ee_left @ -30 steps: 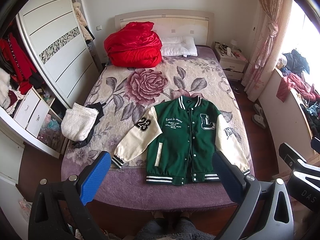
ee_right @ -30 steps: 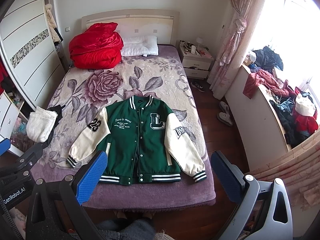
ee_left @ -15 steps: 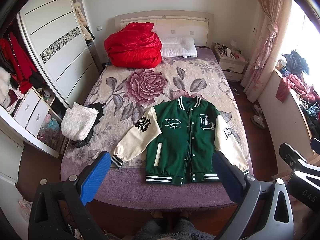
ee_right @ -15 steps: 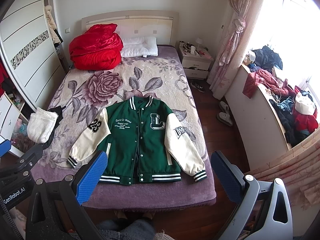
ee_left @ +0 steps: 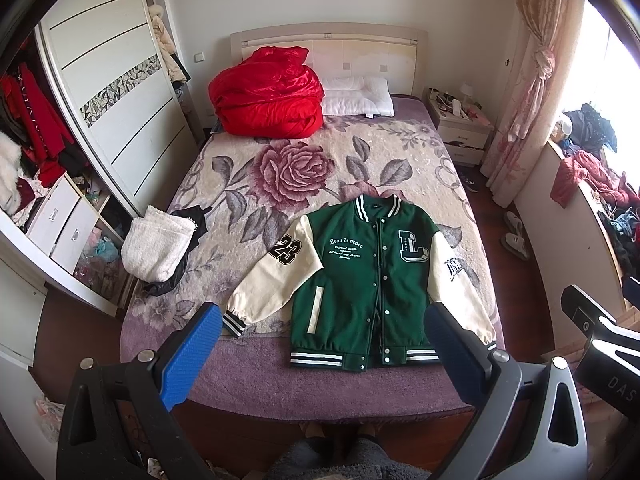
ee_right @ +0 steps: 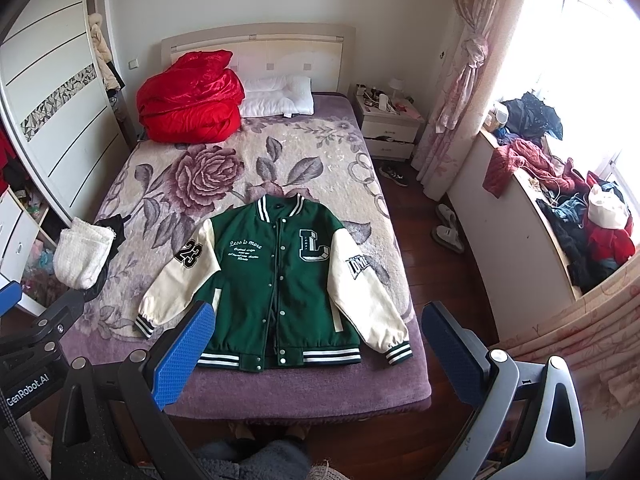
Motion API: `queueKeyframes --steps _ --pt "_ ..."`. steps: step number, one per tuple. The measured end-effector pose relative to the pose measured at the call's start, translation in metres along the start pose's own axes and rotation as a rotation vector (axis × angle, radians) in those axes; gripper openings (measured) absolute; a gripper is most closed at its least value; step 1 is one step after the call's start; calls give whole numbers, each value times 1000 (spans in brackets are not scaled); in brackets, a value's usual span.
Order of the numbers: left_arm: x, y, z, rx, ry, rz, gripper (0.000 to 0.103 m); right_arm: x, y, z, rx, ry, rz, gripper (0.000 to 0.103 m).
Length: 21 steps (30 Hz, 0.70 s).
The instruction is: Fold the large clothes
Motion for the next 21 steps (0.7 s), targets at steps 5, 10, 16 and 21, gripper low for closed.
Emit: queueKeyframes --steps 5,10,16,21 --pt "1 0 0 2 -1 1 103 1 -1 0 0 -1 -1 103" --pt "1 0 1 2 -2 0 103 6 0 0 -5 -2 -3 103" --pt "2 0 1 5 -1 5 103 5 0 1 -4 -3 -1 103" --pt "-1 1 1 8 2 8 103 7 -1 2 -8 0 0 103"
Point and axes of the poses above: each gripper's, at about its wrist camera, not at the fingertips, and x roughly against the way its jaws point, y to its left, z to its underside, the point moved 6 cm from there along -x, roughly the way its jaws point, and after that the axes turned 4 degrees about y, right-handed, at the moved point
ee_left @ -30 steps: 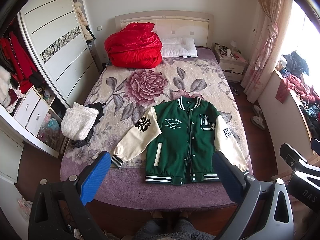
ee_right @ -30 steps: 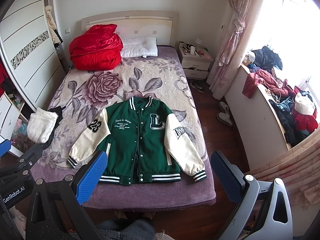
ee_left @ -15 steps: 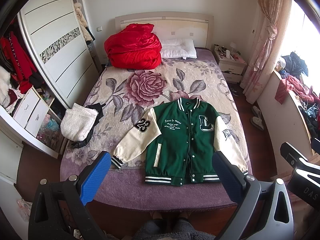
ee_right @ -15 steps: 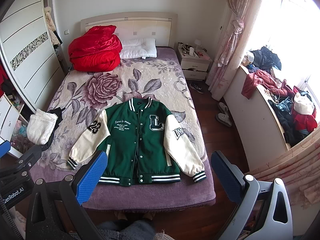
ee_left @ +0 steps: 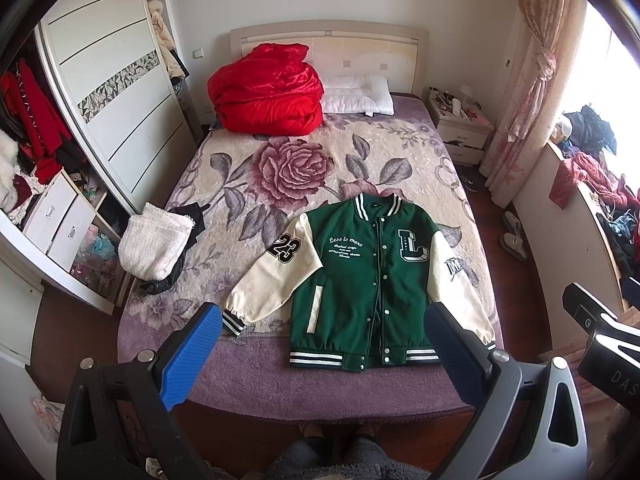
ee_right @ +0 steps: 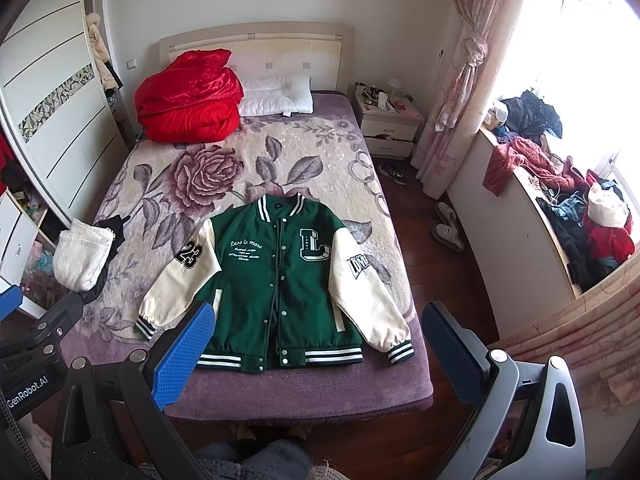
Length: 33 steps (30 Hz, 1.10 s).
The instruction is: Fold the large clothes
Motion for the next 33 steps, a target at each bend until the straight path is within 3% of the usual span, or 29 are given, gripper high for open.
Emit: queueKeyframes --steps 6,11,18,22,27,28,33 --pt "-48 20 -11 12 3 -41 103 -39 -11 -5 -100 56 -66 103" --pt "-122 33 -14 -13 31 -110 103 -135 -50 15 -274 217 -39 103" --pt "-242 31 0 -9 128 -185 103 -295 -149 96 -599 390 14 103" --pt "-306 22 17 -9 198 -249 103 -410 -218 169 -823 473 27 103" --pt "-400 -5 65 -13 343 -325 103 -558 -236 266 -1155 626 -189 103" --pt "-411 -9 70 -16 363 -334 103 -592 -235 285 -1246 622 -270 102" --pt "-487 -50 105 -28 471 -350 103 -677 -223 327 -1520 513 -441 98"
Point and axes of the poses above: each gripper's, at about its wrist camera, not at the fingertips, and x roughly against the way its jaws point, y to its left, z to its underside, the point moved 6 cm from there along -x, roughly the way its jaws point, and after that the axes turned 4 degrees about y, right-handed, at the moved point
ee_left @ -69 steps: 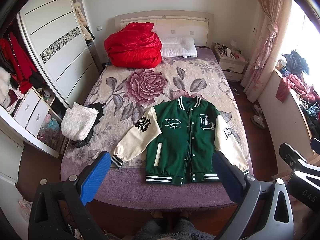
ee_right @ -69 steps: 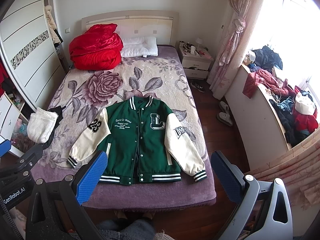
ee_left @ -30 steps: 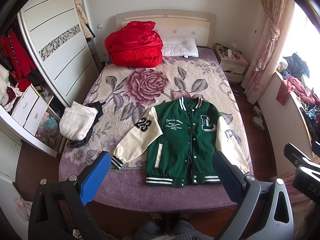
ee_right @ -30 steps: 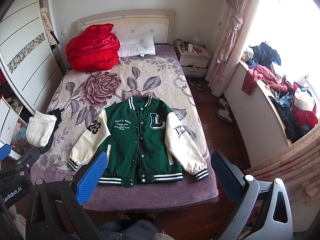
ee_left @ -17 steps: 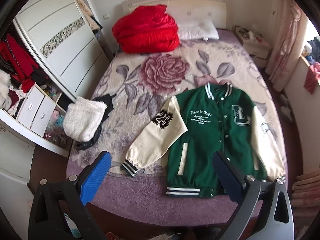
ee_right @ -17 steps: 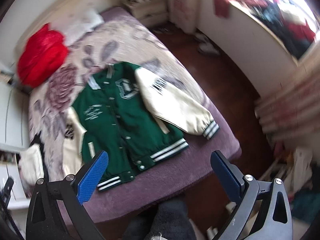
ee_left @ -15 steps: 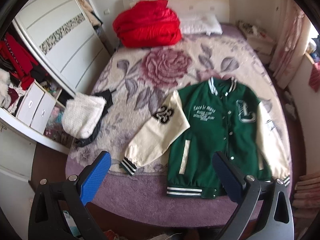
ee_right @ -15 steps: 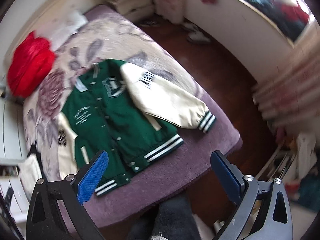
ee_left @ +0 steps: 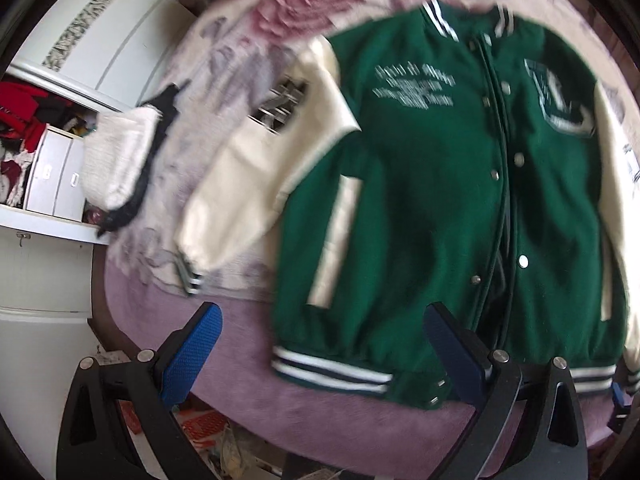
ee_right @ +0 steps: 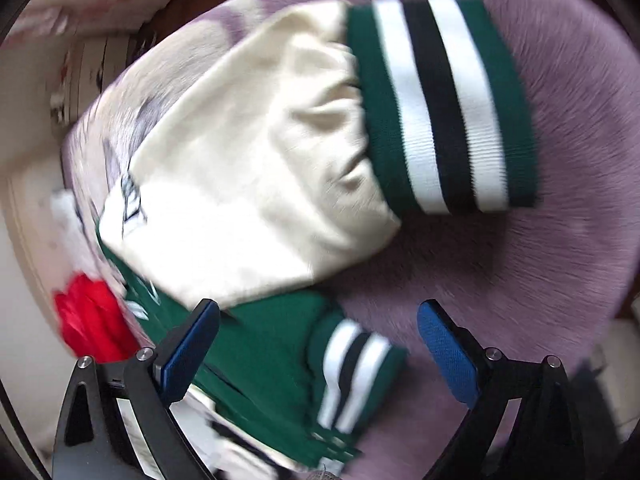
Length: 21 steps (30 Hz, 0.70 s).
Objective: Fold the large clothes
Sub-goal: 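Grasp the cream sleeve cuff with the right tool and lift it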
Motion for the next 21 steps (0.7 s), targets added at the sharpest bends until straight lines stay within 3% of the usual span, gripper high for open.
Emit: queueKeyframes --steps 2,4,5,6,7,9,12,15,21 --pt "-14 -26 -5 -7 15 8 103 -16 -4 -14 -69 -57 -149 87" --pt "-20 -47 -12 -24 11 17 103 -22 4 -26 -60 -138 -229 82" --pt "-22 -61 -18 -43 -3 23 103 -27 9 -29 -44 -148 -228 79" --pt "-24 -72 -24 -55 -13 26 103 -33 14 -33 -27 -156 -228 63" --pt "-25 -83 -30 -80 -25 25 103 -41 20 -38 -12 -172 -208 40" --pt "-24 -100 -42 -114 -47 32 103 -53 26 -46 2 -191 -164 9" --pt "-19 -131 -67 -181 -73 48 103 -40 54 -62 58 -261 -108 4" --pt "-8 -161 -94 -221 -96 85 103 5 97 -90 95 -392 -111 3" --pt "4 -266 -171 -335 -102 240 103 62 206 -163 197 -560 -86 3"
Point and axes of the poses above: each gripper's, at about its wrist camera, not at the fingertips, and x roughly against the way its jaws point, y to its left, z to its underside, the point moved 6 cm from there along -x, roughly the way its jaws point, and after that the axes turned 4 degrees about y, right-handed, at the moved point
